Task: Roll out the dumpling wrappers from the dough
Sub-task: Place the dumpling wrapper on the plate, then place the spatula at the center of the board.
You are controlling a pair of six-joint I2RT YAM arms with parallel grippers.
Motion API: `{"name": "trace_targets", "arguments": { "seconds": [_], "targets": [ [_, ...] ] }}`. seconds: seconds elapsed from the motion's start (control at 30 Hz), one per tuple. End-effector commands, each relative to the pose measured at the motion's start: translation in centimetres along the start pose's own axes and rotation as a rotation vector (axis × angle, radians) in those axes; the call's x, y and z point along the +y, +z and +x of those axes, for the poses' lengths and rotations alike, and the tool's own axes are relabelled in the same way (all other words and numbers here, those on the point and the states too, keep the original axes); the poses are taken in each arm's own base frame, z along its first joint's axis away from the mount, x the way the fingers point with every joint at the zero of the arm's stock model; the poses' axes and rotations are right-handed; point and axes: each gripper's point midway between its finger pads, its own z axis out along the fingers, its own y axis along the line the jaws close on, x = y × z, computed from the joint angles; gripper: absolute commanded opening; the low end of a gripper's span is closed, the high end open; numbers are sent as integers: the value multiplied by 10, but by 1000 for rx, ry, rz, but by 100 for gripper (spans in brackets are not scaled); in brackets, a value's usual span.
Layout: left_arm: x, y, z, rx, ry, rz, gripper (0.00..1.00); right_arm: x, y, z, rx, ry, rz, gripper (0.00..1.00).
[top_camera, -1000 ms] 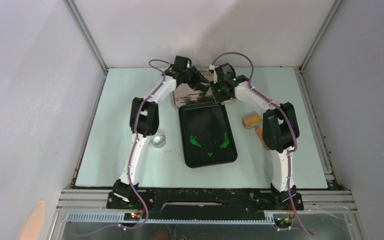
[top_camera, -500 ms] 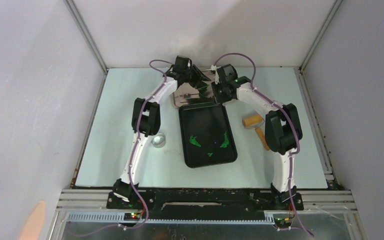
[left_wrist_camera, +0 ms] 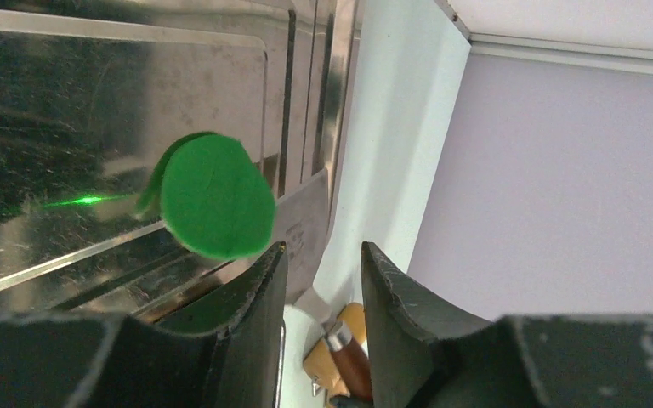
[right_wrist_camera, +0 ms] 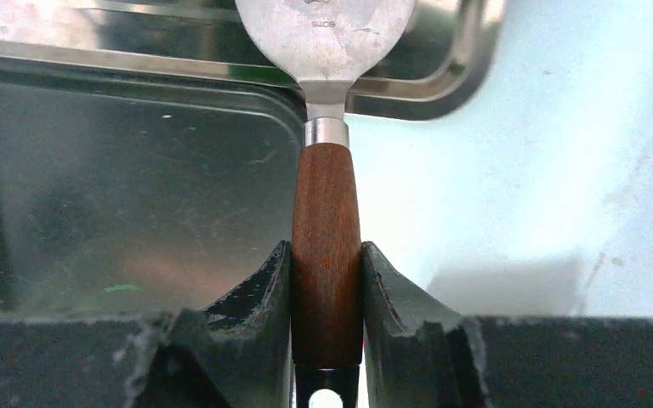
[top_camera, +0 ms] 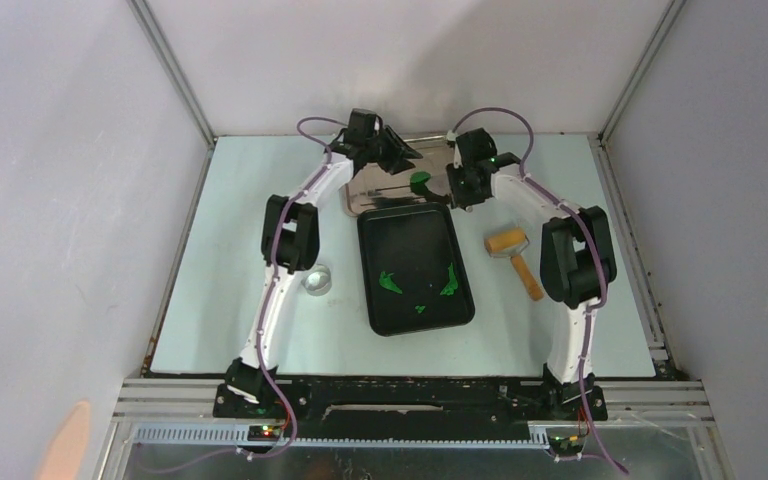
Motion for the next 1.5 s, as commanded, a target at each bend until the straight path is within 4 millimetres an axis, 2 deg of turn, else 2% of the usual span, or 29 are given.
{"name": "trace_targets", "arguments": {
  "seconds": [0.0,0.23,0.4,0.5,0.6,0.67,0.8,0.93,1.0,1.07,1.1,1.23,1.37,1.47],
  "targets": [
    [-69,-44,-10,-43,63,131,41,-25,-32,-32,-124,14,63,0],
    [-83,-70,-12,-57,101,129,42,-58,-53,-41,-158,48,127,0],
    [-81,-88,-13,-68,108,114,42,-67,-59,-47,-161,28,165,0],
    [-78,-103,-10,-77,136,78,42,-68,-71,-53,-191,30,172,0],
    [-76,-124,-4,-83,204,40,43,-61,-92,-62,-235,18,166,0],
    [-73,-141,5,-78,239,14,43,-56,-107,-60,-243,16,168,0],
    [-55,-189,24,-122,302,-64,46,-64,-140,-35,-221,64,216,0],
    [-29,-236,49,-159,349,-129,48,-83,-170,9,-220,170,232,0],
    [-13,-255,66,-150,373,-160,49,-99,-180,35,-210,238,272,0],
    [9,-272,85,-134,396,-200,50,-120,-182,59,-202,330,313,0],
    [20,-279,92,-133,395,-219,50,-133,-177,74,-187,383,334,0],
    [50,-298,126,-116,394,-237,51,-178,-152,84,-211,485,401,0],
    [83,-313,146,-99,417,-318,55,-200,-129,95,-159,496,438,0],
    [103,-318,158,-66,428,-350,56,-207,-112,106,-112,518,425,0]
  ]
}}
